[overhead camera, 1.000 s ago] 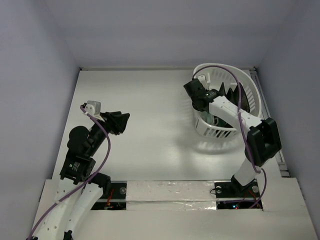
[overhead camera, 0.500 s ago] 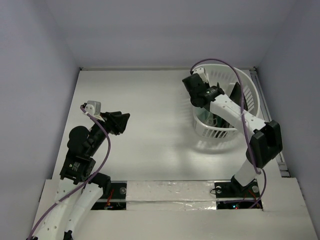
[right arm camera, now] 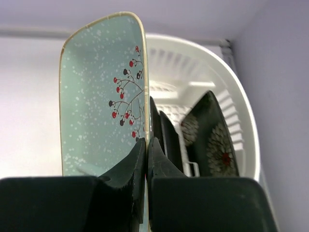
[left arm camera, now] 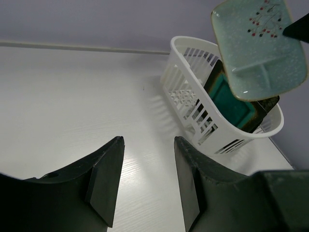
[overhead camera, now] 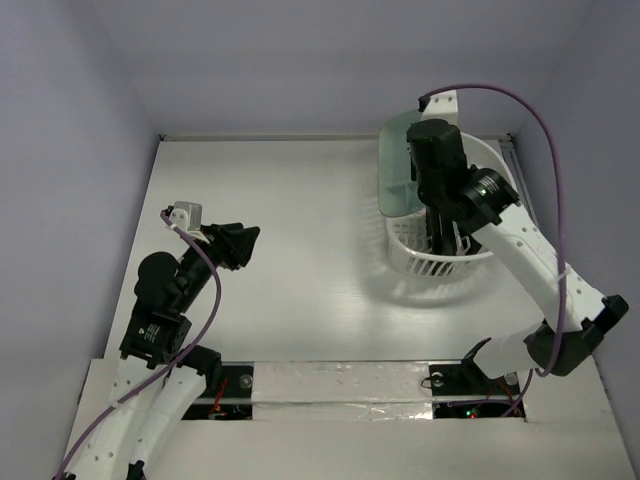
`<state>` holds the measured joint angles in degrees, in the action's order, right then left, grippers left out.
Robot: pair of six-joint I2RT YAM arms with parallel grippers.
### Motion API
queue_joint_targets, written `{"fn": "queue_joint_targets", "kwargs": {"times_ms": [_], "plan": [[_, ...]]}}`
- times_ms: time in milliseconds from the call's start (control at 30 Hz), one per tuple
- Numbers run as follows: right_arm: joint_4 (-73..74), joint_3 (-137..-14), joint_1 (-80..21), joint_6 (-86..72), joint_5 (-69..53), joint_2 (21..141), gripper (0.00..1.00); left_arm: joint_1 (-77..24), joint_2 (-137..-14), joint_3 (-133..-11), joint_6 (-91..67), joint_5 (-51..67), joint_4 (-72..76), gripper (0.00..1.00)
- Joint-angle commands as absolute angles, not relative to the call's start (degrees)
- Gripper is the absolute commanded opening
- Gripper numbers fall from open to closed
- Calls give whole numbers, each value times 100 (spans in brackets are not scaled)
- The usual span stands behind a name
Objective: Unload the plates from the dish rack
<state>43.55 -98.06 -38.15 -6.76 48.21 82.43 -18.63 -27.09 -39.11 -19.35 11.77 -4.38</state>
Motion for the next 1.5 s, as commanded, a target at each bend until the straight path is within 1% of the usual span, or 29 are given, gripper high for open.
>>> {"fn": "queue_joint_targets", "kwargs": {"times_ms": [0,133,267,333,400,533,733,900,1133,1200,1467], "plan": [[3701,-10178,-3972,-949,4422,7840,0,-1837,-2716,-4043,-1960,1178,-237,43],[3219,-10151,-4183,-1168,3501,7857,0,-1837,-2716,-4034,-1960,1117,-237,43],[2577,-10055,-4393,-1659,2700,8182,0,-1784,-2672,-4034,-1969,1055,-246,43],[2112,-10037,-4482,-1853,2253,8524,0,-1784,-2654,-4043,-1978,1020,-255,43],[1795,-10107,-4570,-2187,2084,8805,0,-1784,-2602,-4052,-1969,906,-281,42],[978,-10362,-4711,-2758,1575,9805,0,-1784,-2566,-4069,-1978,677,-343,42],[108,-10757,-4825,-3778,916,10985,0,-1784,-2637,-4069,-1995,729,-325,42],[62,-11267,-4825,-4324,774,12152,0,-1784,-2593,-4078,-1995,712,-343,42],[114,-11961,-4878,-4667,721,13182,0,-1784,-2619,-4061,-2013,791,-316,42],[176,-12137,-4878,-4719,712,13341,0,-1784,-2619,-4061,-2013,809,-308,42],[88,-12094,-4878,-5036,501,13781,1,-1784,-2619,-4052,-2013,826,-316,42]]}}
